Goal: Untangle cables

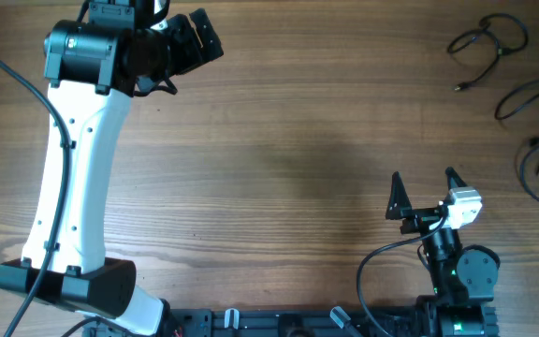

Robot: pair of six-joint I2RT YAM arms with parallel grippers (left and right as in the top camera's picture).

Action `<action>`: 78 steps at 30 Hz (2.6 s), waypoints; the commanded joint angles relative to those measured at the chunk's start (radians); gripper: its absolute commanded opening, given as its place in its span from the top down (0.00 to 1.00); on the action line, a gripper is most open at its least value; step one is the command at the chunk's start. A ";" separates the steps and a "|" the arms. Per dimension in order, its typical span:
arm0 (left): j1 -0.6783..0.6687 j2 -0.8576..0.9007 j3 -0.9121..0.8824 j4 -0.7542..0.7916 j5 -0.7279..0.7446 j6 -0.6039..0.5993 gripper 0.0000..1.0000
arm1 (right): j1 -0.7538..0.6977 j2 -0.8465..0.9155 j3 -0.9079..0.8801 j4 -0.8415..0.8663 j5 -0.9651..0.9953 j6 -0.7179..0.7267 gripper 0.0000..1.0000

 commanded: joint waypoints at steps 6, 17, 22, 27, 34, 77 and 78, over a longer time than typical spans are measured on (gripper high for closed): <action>-0.003 0.006 -0.003 0.004 0.012 -0.006 0.00 | -0.003 -0.012 -0.002 0.004 -0.016 0.020 0.01; -0.024 -0.011 -0.009 0.009 -0.084 0.042 0.00 | -0.003 -0.012 -0.002 0.004 -0.016 0.020 0.00; -0.089 -0.103 -0.089 0.112 -0.090 0.224 0.00 | -0.003 -0.012 -0.002 0.004 -0.016 0.020 0.00; -0.080 -0.280 -0.342 0.285 -0.090 0.231 0.00 | -0.003 -0.012 -0.002 0.004 -0.016 0.020 0.00; -0.027 -0.651 -0.858 0.618 -0.089 0.234 0.00 | -0.003 -0.012 -0.002 0.004 -0.016 0.020 0.00; 0.109 -1.720 -2.031 1.185 -0.034 0.541 0.00 | -0.003 -0.012 -0.002 0.004 -0.016 0.020 0.00; 0.109 -1.719 -2.031 1.185 -0.034 0.540 0.00 | -0.003 -0.012 -0.002 0.004 -0.016 0.021 0.00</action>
